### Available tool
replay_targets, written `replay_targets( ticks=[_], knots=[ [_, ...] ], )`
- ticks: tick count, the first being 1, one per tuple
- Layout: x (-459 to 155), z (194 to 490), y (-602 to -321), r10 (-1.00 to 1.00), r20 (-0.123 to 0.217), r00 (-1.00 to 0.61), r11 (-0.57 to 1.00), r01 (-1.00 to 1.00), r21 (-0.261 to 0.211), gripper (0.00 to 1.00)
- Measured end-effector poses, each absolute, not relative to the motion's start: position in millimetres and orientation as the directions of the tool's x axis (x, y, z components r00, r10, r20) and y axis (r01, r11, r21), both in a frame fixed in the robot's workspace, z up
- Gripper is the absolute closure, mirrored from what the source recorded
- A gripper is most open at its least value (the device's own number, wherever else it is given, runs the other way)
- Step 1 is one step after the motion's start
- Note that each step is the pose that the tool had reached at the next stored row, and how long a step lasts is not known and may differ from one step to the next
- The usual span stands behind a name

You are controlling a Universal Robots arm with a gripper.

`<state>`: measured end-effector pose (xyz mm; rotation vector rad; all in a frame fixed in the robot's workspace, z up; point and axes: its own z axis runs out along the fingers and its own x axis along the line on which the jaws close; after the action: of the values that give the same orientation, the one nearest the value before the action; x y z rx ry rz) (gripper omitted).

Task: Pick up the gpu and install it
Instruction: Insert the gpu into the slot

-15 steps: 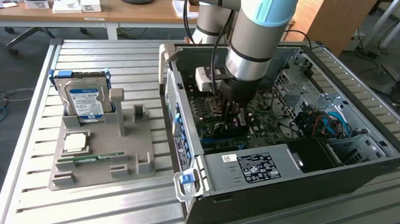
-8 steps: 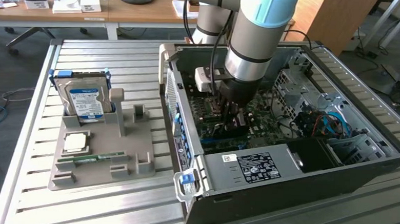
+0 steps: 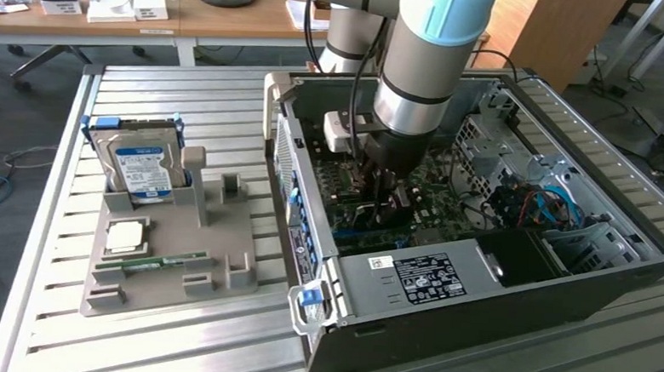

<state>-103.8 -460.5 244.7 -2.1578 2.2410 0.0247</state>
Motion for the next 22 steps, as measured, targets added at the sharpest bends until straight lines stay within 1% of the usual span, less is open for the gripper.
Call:
replay_targets(
  ticks=[12,22],
  knots=[
    [-104,247,-461,-0.999,-0.033,-0.038,0.038,-0.999,-0.010,0.43],
    [-104,269,-461,-0.999,-0.035,-0.038,0.038,-0.999,-0.010,0.43]
  ],
)
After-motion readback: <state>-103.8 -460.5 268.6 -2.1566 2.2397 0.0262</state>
